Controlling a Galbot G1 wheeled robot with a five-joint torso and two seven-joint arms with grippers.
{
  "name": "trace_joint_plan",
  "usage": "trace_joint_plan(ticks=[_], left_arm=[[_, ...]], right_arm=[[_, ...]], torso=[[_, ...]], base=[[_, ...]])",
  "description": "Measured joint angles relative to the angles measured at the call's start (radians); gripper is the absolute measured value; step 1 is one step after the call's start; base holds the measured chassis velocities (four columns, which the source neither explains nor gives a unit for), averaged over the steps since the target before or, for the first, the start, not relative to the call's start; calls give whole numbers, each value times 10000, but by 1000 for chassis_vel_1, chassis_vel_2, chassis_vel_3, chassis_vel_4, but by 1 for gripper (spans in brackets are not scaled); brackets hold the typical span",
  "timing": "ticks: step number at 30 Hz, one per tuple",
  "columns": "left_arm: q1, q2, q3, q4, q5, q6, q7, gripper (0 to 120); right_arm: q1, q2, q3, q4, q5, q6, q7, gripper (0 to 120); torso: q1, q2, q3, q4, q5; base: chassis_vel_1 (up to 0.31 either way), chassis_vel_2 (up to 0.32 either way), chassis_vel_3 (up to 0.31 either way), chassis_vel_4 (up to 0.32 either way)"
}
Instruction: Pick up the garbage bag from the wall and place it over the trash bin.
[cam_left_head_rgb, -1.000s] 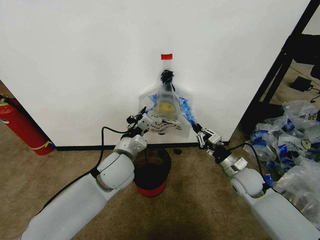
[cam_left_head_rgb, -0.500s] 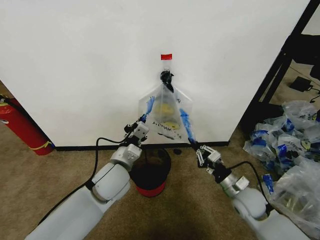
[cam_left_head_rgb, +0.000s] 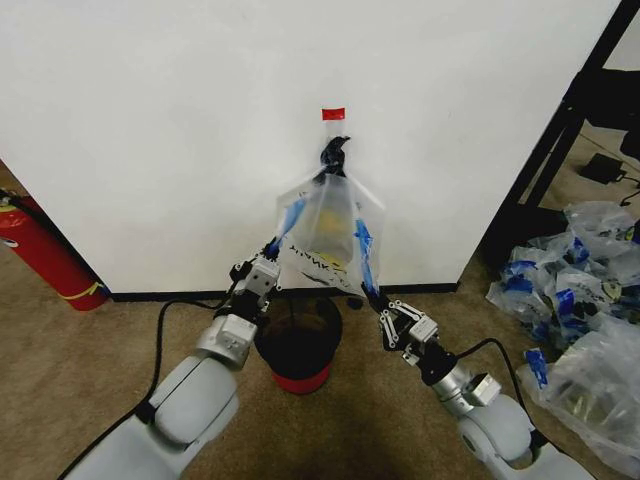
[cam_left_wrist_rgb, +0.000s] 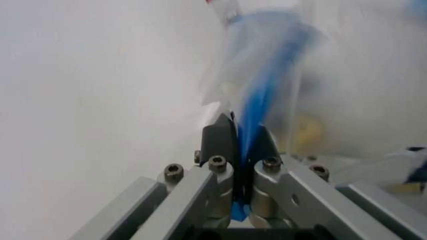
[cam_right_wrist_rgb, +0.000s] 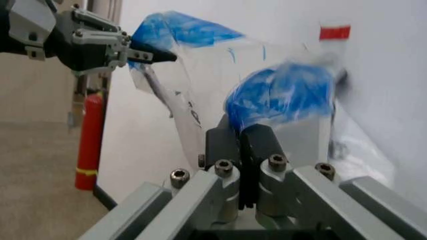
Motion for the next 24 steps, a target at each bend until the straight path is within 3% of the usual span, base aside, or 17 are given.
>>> trace_joint_plan(ticks=[5, 9, 12, 17, 24], left_arm=[[831, -570, -298, -363, 280, -60, 46, 0], [1371, -1387, -296, -32, 647, -324, 14, 0], [1389, -1544, -269, 159, 707, -375, -10, 0], [1279, -1453, -347, 279, 697, -262, -74, 0], [1259, -958, -870, -113, 550, 507, -128, 0]], right_arm=[[-106, 118, -103, 56, 30, 190, -210, 0], [283, 201, -399, -493, -3, 313, -460, 0], [591, 189, -507, -797, 11, 317, -476, 0], [958, 140, -636, -1105, 191, 279, -469, 0], [1249, 40, -742, -900, 668, 90, -468, 0]], torso=[[0, 0, 0, 2, 1], [0, -3, 1, 3, 1], [0, -3, 1, 4, 2], [0, -3, 1, 1, 2], [1, -3, 2, 2, 1]], base=[[0, 0, 0, 0], [0, 0, 0, 0], [0, 0, 0, 0], [0, 0, 0, 0], [0, 0, 0, 0]])
